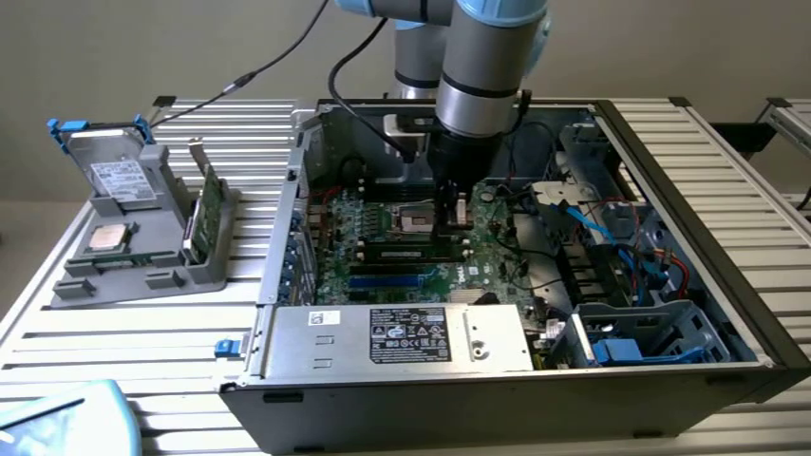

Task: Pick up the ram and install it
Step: 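Press down the ram until it locks into place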

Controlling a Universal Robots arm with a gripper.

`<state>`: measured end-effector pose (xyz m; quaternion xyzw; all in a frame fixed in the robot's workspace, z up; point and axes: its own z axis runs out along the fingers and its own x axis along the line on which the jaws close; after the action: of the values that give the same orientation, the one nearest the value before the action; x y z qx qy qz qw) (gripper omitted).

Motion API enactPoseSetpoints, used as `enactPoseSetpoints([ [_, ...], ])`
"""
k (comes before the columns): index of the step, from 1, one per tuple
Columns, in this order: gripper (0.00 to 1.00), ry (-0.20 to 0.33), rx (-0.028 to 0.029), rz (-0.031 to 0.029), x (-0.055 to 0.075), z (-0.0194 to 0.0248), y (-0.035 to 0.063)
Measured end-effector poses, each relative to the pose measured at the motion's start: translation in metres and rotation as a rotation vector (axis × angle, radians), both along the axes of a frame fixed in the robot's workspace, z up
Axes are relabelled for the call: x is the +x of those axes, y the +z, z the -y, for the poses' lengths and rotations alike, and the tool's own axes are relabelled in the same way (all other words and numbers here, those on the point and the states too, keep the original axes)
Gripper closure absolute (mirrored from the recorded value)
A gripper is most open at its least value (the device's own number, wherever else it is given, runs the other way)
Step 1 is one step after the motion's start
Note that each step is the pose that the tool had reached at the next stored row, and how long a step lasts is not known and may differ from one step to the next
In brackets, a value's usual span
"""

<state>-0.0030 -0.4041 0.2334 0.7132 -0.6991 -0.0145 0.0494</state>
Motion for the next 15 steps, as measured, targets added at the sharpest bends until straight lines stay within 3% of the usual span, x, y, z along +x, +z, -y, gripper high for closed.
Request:
enactPoseSetpoints([
  [10, 0.89, -0.004, -0.0002, -0.0001, -0.023, -0.0009, 0.0012],
  [15, 0.89, -0.008, -0.0003, -0.0001, -0.026, -0.0012, -0.001],
])
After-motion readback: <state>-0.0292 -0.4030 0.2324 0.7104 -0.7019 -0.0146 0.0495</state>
